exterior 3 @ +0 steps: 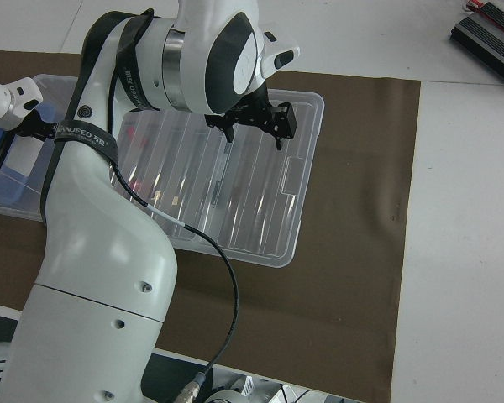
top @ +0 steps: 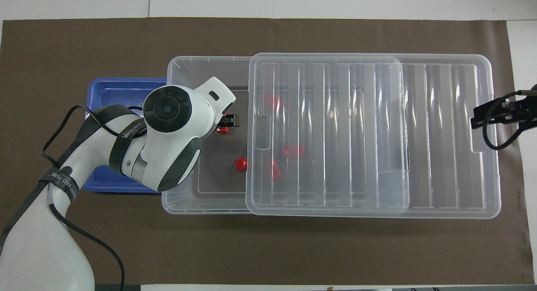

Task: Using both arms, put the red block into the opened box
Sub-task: 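Carry the red block into the open box with the left gripper and release, then withdraw the left gripper back over the blue tray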

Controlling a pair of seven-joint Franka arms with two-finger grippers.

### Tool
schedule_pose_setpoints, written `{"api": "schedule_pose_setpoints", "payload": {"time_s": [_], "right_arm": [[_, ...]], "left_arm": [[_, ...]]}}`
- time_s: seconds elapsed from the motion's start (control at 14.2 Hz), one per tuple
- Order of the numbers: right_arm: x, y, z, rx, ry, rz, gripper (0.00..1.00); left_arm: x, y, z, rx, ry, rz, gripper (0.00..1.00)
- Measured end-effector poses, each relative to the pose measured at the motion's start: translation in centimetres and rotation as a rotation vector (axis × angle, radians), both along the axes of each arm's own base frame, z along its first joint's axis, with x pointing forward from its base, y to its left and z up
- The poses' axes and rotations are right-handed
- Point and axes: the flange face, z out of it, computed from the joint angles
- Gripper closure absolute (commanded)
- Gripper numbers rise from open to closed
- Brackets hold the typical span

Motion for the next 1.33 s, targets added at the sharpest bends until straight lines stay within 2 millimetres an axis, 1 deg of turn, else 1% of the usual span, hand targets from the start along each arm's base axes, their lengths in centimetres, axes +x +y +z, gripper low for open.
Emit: {"api": "schedule_pose_setpoints", "payload": {"time_s": [0.14, 0.21, 0.42, 0.63, 0.7, 0.77, 0.84, 0.91, 1.05, 1.12, 1.19, 1.33], "right_arm": [[-0.1, -1.1, 0.2, 0.003, -0.001, 0.013, 0.00], [-0.1, -1.2, 0.3, 0.004, -0.002, 0.016, 0.00], [0.1, -0.5, 0.5, 0.002, -0.018, 0.028, 0.00], [0.1, -0.4, 0.5, 0.002, -0.019, 0.031, 0.00], [0.2, -0.5, 0.5, 0.003, -0.021, 0.038, 0.13], [0.3, -0.8, 0.6, 0.004, -0.032, 0.064, 0.40], [0.4, -1.7, 0.6, 0.005, -0.047, 0.105, 0.83], [0.4, -3.2, 0.5, 0.008, -0.057, 0.145, 1.00], [0.1, -6.6, -0.2, 0.012, -0.062, 0.186, 1.00], [0.0, -8.1, -0.7, 0.012, -0.063, 0.187, 1.00], [-0.1, -9.3, -1.5, 0.011, -0.068, 0.183, 1.00], [0.0, -10.5, -3.4, 0.006, -0.077, 0.169, 1.00]], "left_arm": [[-0.6, 0.9, 2.5, 0.012, 0.007, 0.011, 0.00], [-0.9, 1.4, 3.8, 0.014, 0.005, 0.017, 0.00], [-1.6, 3.1, 7.5, 0.015, -0.007, 0.041, 0.00], [-1.3, 6.9, 10.7, 0.020, -0.022, 0.050, 0.00], [-1.1, 8.4, 11.3, 0.028, -0.019, 0.041, 0.00], [-0.8, 9.9, 11.7, 0.037, -0.014, 0.032, 0.00], [-0.4, 11.7, 11.9, 0.045, -0.007, 0.024, 0.00], [0.1, 13.4, 11.9, 0.054, 0.002, 0.016, 0.00], [1.0, 16.6, 12.3, 0.051, 0.022, -0.002, 0.00], [1.5, 18.2, 12.9, 0.039, 0.037, -0.005, 0.00], [2.1, 19.7, 13.9, 0.033, 0.049, -0.012, 0.00], [3.0, 22.1, 16.1, 0.032, 0.064, -0.029, 0.00]]}}
